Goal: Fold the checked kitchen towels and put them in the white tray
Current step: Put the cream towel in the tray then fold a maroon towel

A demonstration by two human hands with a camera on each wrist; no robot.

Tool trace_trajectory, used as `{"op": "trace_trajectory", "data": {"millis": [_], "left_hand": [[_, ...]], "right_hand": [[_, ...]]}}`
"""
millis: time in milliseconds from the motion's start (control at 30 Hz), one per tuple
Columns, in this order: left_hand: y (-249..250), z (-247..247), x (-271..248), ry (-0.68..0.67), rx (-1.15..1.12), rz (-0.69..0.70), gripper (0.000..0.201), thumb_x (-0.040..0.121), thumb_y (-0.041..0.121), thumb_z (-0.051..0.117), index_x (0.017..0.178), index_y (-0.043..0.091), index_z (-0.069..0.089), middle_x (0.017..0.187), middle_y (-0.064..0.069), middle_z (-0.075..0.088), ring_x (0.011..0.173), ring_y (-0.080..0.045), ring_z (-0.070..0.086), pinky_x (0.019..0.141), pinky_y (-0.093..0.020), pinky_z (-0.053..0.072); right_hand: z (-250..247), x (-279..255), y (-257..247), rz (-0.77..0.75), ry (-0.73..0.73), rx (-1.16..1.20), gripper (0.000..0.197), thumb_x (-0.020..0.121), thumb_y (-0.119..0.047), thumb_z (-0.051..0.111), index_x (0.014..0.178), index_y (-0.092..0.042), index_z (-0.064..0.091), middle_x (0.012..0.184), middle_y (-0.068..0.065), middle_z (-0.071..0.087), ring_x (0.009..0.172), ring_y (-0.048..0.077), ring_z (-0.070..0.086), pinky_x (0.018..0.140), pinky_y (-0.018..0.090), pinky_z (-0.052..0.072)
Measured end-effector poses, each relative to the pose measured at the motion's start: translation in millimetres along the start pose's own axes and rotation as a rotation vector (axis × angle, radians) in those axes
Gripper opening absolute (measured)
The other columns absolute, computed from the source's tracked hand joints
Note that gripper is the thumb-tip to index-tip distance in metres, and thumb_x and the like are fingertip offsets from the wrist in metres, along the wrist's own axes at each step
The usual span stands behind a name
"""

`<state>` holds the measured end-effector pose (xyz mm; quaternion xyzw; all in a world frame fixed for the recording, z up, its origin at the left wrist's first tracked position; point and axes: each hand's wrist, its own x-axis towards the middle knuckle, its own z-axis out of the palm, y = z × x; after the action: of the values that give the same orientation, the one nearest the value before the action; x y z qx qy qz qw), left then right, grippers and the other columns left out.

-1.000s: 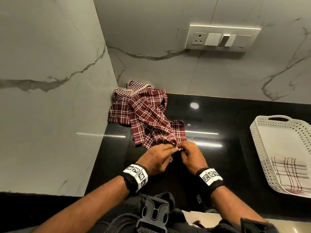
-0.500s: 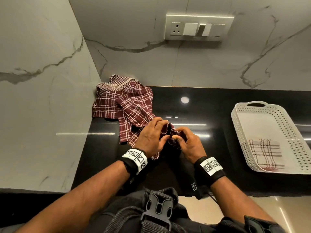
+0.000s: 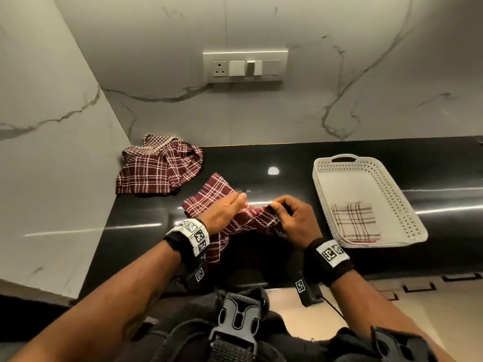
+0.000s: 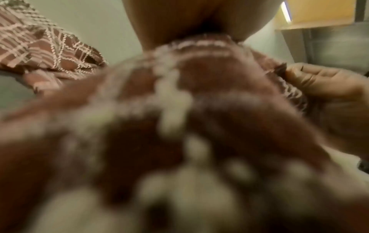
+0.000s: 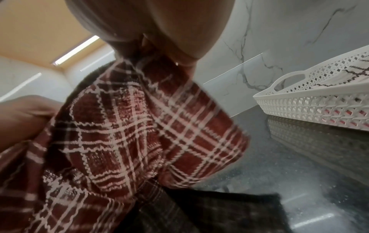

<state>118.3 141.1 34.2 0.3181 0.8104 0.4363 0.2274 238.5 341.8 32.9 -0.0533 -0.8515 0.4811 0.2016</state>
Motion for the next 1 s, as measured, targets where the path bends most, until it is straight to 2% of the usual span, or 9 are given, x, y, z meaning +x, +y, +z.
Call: {"op": "trace_trajectory", "data": {"millis": [133,233,367,467,533,667,767,900,1000], "left_hand": [[23,26,-16,-0.017,0.296,0.08,0.051,0.083,0.077,0.05,0.111,0.034,0.05,0.099,0.013,0.063,0.086,-0.003,0.061,0.077,-0.027,0.051],[34,50,-25,0.184,0.525,0.209,0.034,0.081,0.055,0.064,0.105,0.035,0.049,0.097,0.017,0.057,0.087,-0.003,0.057,0.077,-0.027,0.052],[43,65,-39,0.361,0.569,0.27,0.014,0.084,0.033,0.061,0.092,0.024,0.065,0.088,0.01,0.063,0.08,-0.008,0.057,0.077,-0.031,0.053],[48,67,-49,0.364,0.418,0.129,0.016,0.09,0.03,0.063,0.096,0.019,0.074,0.074,0.014,0.065,0.067,-0.001,0.059,0.068,-0.02,0.051],[52,67,-52,0.37,0.194,0.013,0.011,0.093,0.021,0.064,0.103,0.019,0.068,0.069,0.011,0.065,0.059,-0.003,0.062,0.058,-0.017,0.05],[50,62,-56,0.373,-0.156,-0.078,0.015,0.098,0.005,0.051,0.102,0.018,0.059,0.083,-0.011,0.07,0.06,-0.018,0.069,0.052,-0.032,0.056],[44,60,-59,0.273,-0.118,-0.058,0.038,0.096,-0.008,0.038,0.104,0.012,0.069,0.094,-0.013,0.071,0.076,-0.02,0.072,0.068,-0.038,0.062],[32,55,-65,0.207,0.353,0.049,0.034,0.091,-0.001,0.053,0.118,0.012,0.067,0.11,0.001,0.064,0.098,-0.012,0.063,0.088,-0.025,0.052],[26,41,-66,0.15,0.715,0.067,0.018,0.095,0.028,0.059,0.108,0.02,0.068,0.105,0.004,0.056,0.091,-0.013,0.057,0.081,-0.032,0.053]], "right_hand": [[-11,-14,-4,0.008,-0.021,-0.002,0.013,0.095,-0.019,0.064,0.082,-0.017,0.067,0.073,-0.007,0.068,0.07,0.009,0.063,0.063,0.021,0.049],[-17,-25,-4,-0.01,-0.075,-0.008,0.014,0.095,-0.021,0.065,0.082,-0.016,0.065,0.072,-0.007,0.066,0.066,0.006,0.061,0.059,0.018,0.046],[-20,-36,2,0.004,-0.118,-0.062,0.01,0.094,-0.022,0.067,0.087,-0.014,0.064,0.075,-0.007,0.064,0.068,0.003,0.058,0.059,0.015,0.044],[-18,-38,5,-0.043,0.031,-0.333,0.018,0.089,-0.016,0.068,0.105,-0.016,0.06,0.095,-0.002,0.061,0.088,0.015,0.056,0.081,0.035,0.049],[-17,-39,-3,-0.1,0.088,-0.326,0.014,0.089,-0.014,0.066,0.098,-0.015,0.057,0.091,0.0,0.059,0.083,0.018,0.055,0.077,0.04,0.049],[-1,-56,-17,-0.025,-0.313,-0.073,0.023,0.09,-0.04,0.064,0.103,-0.022,0.059,0.089,-0.005,0.067,0.079,0.009,0.064,0.072,0.034,0.057],[13,-71,-15,0.062,-0.327,0.01,0.034,0.086,-0.039,0.071,0.114,-0.024,0.059,0.097,-0.008,0.066,0.087,0.006,0.063,0.077,0.03,0.057],[12,-72,-15,0.084,-0.226,0.004,0.014,0.087,-0.023,0.074,0.094,-0.023,0.062,0.083,-0.008,0.064,0.075,0.007,0.061,0.068,0.027,0.054],[-4,-65,-18,0.072,-0.217,0.077,0.01,0.086,-0.013,0.074,0.089,-0.019,0.066,0.083,-0.005,0.068,0.076,0.003,0.065,0.066,0.02,0.055]]}}
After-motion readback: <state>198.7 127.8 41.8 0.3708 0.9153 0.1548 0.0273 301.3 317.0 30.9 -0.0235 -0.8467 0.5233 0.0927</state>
